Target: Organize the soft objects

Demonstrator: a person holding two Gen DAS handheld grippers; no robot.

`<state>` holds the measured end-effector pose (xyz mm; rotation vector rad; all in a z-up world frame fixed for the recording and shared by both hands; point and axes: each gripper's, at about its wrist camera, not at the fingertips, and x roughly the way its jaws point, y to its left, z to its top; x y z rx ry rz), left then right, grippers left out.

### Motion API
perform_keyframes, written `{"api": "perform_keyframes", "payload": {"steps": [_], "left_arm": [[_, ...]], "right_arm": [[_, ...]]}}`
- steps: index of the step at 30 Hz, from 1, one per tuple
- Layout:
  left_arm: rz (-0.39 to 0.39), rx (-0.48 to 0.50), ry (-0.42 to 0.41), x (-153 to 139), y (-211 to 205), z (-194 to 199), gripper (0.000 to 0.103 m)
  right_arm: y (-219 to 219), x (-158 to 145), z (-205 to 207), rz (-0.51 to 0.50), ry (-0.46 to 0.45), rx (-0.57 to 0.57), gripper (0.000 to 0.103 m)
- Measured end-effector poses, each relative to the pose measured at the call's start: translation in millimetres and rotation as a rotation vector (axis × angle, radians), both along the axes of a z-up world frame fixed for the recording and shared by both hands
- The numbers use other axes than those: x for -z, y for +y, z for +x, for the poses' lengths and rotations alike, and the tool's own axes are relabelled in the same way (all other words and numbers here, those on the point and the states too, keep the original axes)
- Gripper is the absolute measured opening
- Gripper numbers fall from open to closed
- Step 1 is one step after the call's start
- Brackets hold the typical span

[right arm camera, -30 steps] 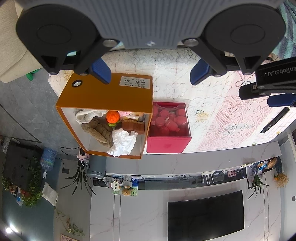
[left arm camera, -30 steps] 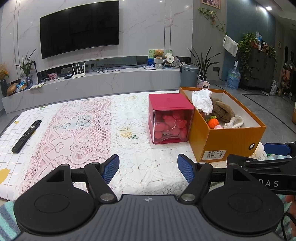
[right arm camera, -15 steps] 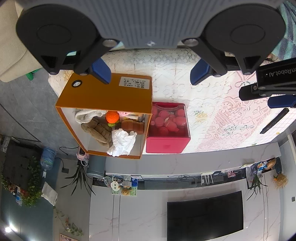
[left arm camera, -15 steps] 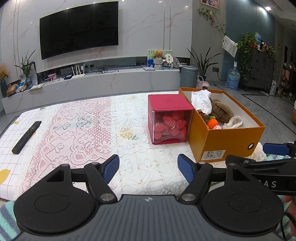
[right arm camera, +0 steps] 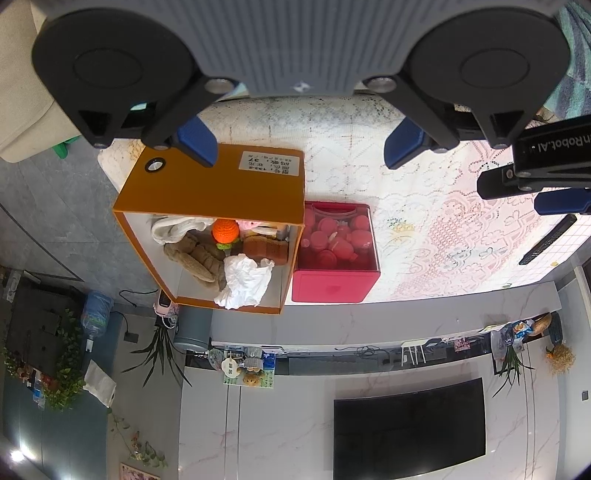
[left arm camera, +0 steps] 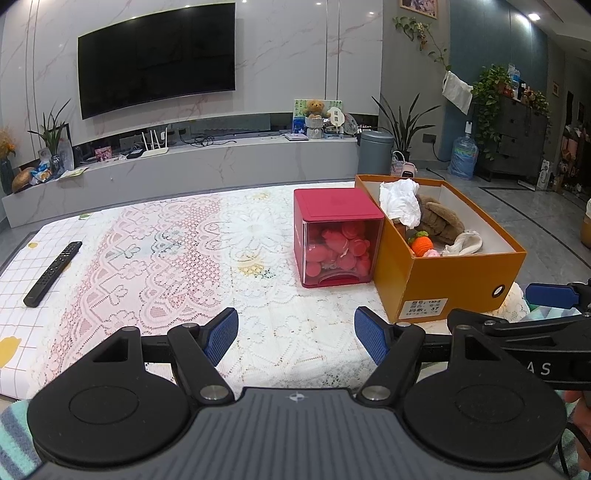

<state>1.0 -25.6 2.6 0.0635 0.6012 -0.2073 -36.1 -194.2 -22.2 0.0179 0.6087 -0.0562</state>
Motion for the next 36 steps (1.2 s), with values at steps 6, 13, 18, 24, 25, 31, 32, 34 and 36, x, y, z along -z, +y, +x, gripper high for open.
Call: {"api": "perform_keyframes", "payload": {"steps": [6,13,18,24,25,31,32,34,36], "left_arm": [[0.002,0.000,-0.001,-0.1,-0.1,-0.1,0.084],[0.002,0.000,-0.002,-0.6,-0.2,-0.2,0.084],[0.003,0.001,-0.003,-0.7,-0.6,-0.5,0.084],[0.005,0.002,-0.004,-1.8,-0.3,-1.2,0.084],[0.006,0.002,-0.004,-1.9,-0.3,-1.3,0.084],[0.001,0.008,-0.004,-3.3,0.8,-1.7,0.084],[0.003,0.009,-0.006,-3.7,1.2,-1.9,0.084],[0.006,0.011,-0.008,-4.4,2.4,-2.2,0.084],[0.006,0.012,-0.009,-4.3,3.1,-2.3,0.084]], "right_arm": [[0.0,-0.5,-0.5,0.001,0.001,-0.001,0.095],[-0.1,-0.5,-0.7,0.001,0.001,-0.002,0.095],[-0.1,-0.6,-0.9,0.002,0.002,-0.002,0.096],[-0.3,0.1,-1.2,0.003,0.002,-0.003,0.096],[-0.2,0.0,-1.5,0.003,0.002,-0.003,0.096],[-0.2,0.6,-1.7,0.003,0.003,-0.006,0.096],[-0.3,0.6,-1.8,0.003,0.003,-0.006,0.096],[-0.2,0.7,-2.0,0.005,0.005,-0.006,0.096],[-0.7,0.6,-1.8,0.007,0.005,-0.006,0.096]]}}
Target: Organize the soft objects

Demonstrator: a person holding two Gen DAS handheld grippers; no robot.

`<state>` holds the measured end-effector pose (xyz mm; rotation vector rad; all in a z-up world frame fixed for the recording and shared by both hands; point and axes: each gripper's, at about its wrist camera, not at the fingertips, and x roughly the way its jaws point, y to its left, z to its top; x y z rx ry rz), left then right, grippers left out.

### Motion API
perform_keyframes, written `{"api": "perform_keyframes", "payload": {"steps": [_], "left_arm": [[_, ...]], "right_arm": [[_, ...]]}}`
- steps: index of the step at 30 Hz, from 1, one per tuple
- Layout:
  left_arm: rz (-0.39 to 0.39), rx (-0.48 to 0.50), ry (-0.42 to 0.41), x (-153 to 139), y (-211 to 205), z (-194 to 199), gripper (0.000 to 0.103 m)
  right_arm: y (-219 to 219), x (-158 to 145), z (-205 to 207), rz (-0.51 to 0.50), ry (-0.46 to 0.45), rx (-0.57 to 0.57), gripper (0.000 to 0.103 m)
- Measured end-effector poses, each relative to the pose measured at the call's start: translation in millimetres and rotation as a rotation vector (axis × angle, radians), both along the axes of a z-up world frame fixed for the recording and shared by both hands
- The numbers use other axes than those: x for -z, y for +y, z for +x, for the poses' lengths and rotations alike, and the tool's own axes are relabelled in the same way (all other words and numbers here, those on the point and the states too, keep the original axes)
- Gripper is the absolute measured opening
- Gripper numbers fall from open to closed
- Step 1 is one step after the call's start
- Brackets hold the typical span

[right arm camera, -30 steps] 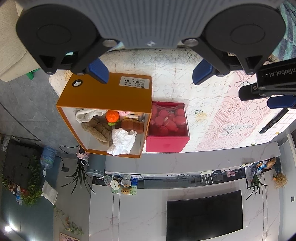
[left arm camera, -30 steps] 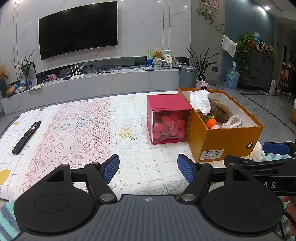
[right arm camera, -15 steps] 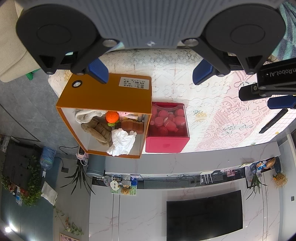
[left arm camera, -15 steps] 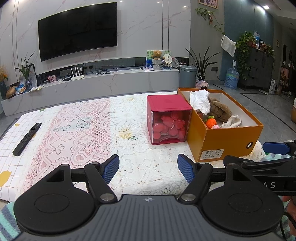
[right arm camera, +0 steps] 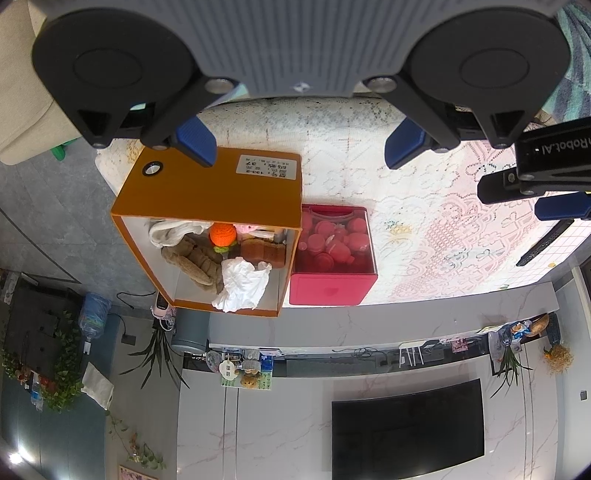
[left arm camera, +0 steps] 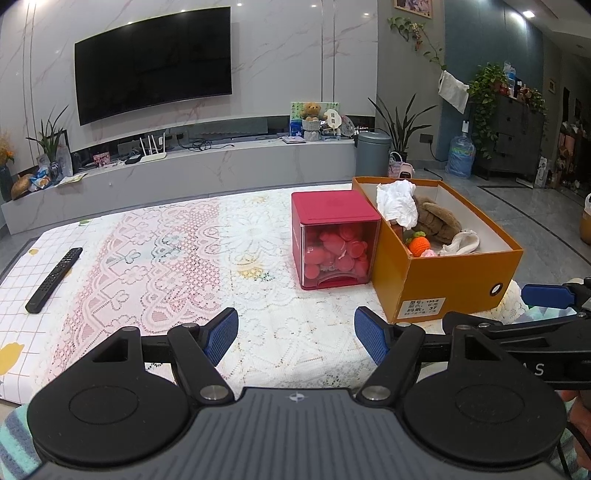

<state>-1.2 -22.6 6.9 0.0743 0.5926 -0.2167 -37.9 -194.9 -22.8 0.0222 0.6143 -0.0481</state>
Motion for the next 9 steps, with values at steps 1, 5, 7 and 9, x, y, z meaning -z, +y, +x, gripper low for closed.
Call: {"api": "perform_keyframes", "payload": {"steps": [1,5,7,9], "left_arm": [[0.001,0.000,-0.001,-0.3,0.7,0.1,0.084],[0.003,0.002,-0.003,-0.5,0.5,0.1,0.084],[-0.001,0.000,-0.003,-1.0,1.7,0.3,0.084],[0.002,0.001,-0.002,-0.8,1.2,0.6,0.084]], "right_arm": [[0.0,0.0,0.0,0.000,0.000,0.000,0.096],[0.0,0.1,0.2,0.000,0.002,-0.002,0.096],[-0.2,0.2,0.7,0.000,0.003,-0.003,0.096],[-0.2,0.2,0.8,0.001,0.003,-0.003,0.096]]}}
